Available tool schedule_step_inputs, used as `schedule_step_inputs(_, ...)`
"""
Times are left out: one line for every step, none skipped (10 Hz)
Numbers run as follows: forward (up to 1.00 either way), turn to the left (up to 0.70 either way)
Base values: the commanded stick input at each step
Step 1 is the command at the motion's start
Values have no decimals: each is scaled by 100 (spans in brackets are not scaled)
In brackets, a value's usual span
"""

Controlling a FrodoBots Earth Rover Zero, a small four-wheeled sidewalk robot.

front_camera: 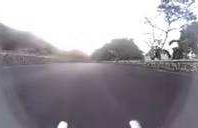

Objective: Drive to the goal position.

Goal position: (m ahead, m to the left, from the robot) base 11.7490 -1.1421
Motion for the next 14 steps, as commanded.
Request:
schedule_step_inputs(70,0)
schedule_step_inputs(70,0)
schedule_step_inputs(70,0)
schedule_step_inputs(70,0)
schedule_step_inputs(70,0)
schedule_step_inputs(70,0)
schedule_step_inputs(70,0)
schedule_step_inputs(70,0)
schedule_step_inputs(70,0)
schedule_step_inputs(70,0)
schedule_step_inputs(70,0)
schedule_step_inputs(70,0)
schedule_step_inputs(70,0)
schedule_step_inputs(70,0)
